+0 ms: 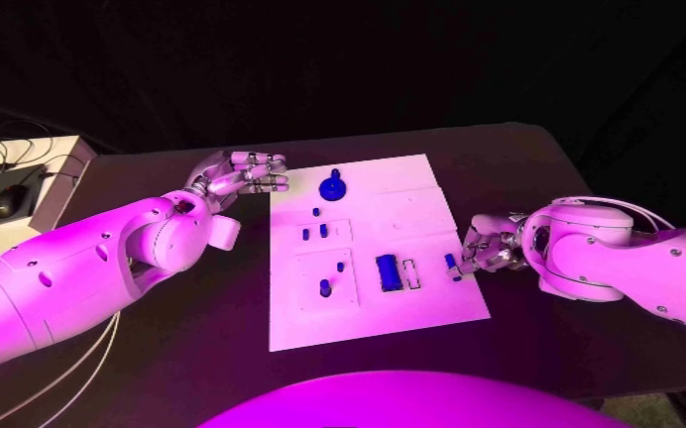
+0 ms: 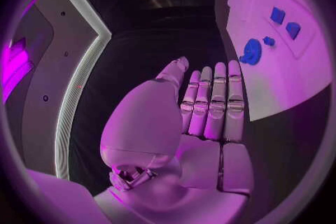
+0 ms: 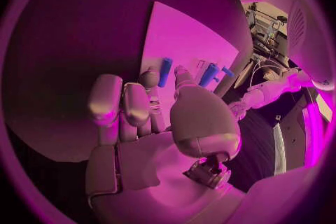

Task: Assemble the parts on the task board

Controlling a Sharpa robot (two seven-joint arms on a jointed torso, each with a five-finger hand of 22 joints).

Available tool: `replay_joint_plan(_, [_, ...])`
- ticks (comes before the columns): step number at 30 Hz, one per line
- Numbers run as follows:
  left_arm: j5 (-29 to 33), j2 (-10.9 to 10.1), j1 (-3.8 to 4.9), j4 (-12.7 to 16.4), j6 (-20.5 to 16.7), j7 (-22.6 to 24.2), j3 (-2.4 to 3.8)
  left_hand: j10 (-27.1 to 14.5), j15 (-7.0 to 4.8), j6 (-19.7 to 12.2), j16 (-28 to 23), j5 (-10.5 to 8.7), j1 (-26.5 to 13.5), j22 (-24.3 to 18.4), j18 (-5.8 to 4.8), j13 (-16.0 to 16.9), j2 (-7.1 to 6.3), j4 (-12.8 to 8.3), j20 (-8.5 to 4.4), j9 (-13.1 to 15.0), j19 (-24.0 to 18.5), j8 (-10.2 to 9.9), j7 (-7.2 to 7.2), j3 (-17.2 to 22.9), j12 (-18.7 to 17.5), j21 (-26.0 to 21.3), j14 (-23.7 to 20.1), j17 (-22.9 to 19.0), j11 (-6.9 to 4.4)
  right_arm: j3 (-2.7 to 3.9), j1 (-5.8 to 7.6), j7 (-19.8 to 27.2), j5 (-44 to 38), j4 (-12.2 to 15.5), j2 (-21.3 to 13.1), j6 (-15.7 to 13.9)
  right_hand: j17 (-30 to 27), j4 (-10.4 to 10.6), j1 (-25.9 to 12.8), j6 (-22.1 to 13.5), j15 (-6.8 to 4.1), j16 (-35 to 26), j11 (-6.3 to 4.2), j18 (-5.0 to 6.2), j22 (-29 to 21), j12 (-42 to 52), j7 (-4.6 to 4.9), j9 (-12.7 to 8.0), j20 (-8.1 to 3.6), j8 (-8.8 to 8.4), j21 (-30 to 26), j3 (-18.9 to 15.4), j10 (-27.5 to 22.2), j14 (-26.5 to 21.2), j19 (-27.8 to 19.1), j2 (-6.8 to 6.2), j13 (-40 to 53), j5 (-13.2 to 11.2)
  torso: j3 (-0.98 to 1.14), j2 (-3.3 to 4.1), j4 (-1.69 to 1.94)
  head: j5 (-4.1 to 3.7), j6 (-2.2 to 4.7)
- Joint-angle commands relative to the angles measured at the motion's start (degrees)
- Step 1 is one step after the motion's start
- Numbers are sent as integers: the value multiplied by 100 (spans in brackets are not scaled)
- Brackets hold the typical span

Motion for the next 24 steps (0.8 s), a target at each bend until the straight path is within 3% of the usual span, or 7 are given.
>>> replay_joint_plan(1, [18,3,-6,15,107,60,2,-39,-9,-34,-9,8,-18,-8,-45,-5,47,5,8,7,13,1,-2,28,-7,7,-28,7,9,-5,-43,-140,-321,-13,29,23,-4,42,-5,37,0,24,5,-112,781,17,10,10,-37,-13,22,7,45,14,195,57,5,34,4,-3,-5,13,-11])
replay_joint_plan(8, [18,-2,-6,17,107,60,2,-39,-9,-34,-9,8,-18,-8,-45,-5,47,5,8,7,13,1,-2,28,-7,7,-28,7,9,-6,-114,-164,-454,-58,123,-11,-1,57,3,29,1,25,7,-112,778,9,13,18,-37,-19,17,27,39,14,191,110,7,52,6,0,-6,14,-10])
replay_joint_plan(14, [19,-8,-6,22,99,60,2,-44,-8,-40,-7,5,-32,-17,-47,-5,40,11,7,6,11,0,5,46,-7,10,-30,7,12,-7,-159,-182,-501,-96,201,-80,-2,69,16,21,1,22,7,-111,778,3,14,28,-37,-27,20,52,33,13,187,187,13,205,3,2,-4,7,-13])
replay_joint_plan(24, [20,-22,-5,27,94,50,2,-48,-5,-44,-8,7,-50,-20,-48,-5,43,29,9,6,11,0,9,41,-7,9,-33,7,15,-7,-217,-185,-555,-158,304,-213,-7,97,48,-11,5,12,12,-109,773,-17,23,35,-34,-50,6,79,5,11,181,249,12,784,3,-3,-2,14,-28])
